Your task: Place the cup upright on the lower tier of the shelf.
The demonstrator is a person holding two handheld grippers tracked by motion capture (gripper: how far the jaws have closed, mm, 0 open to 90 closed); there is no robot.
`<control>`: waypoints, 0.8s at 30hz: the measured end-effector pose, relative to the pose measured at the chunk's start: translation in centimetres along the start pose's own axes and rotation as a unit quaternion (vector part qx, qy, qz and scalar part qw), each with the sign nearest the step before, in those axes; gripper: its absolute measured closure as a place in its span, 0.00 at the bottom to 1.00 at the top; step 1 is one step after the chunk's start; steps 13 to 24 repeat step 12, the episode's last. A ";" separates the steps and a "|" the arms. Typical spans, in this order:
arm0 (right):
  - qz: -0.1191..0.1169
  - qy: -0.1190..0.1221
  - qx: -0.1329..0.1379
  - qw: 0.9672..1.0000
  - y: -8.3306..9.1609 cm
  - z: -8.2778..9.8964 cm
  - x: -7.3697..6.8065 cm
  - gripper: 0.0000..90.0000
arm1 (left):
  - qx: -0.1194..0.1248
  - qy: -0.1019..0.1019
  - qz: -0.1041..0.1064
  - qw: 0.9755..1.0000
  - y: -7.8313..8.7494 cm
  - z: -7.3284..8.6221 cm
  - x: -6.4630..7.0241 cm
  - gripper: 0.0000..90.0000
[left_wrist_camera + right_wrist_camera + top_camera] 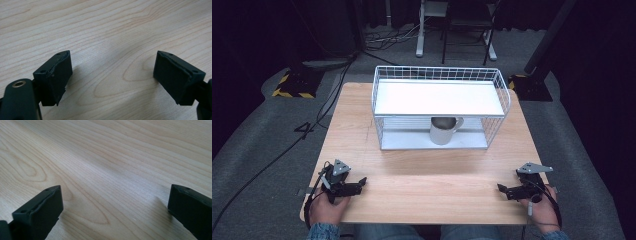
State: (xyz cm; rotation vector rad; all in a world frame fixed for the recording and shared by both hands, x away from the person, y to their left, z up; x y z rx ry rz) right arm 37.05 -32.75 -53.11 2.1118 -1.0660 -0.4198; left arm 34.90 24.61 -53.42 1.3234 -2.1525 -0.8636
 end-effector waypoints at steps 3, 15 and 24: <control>0.001 0.005 0.004 1.000 -0.2 0.1 -0.2 0.00 | 0.000 0.000 0.000 1.000 0.0 0.0 0.0 0.18; 0.007 0.001 0.016 1.000 -0.3 0.2 -0.2 0.00 | 0.000 0.000 0.000 1.000 0.0 0.0 0.0 0.18; 0.007 0.001 0.016 1.000 -0.3 0.2 -0.2 0.00 | 0.000 0.000 0.000 1.000 0.0 0.0 0.0 0.18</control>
Point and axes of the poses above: each handheld gripper's, and its own axes: y roughly backward along the jaws, z roughly out of its underside, x roughly to its right, the point moved 4 cm from there along -y, roughly forward along the jaws, and after that the axes turned 3 degrees about y, right-handed, at the moved point
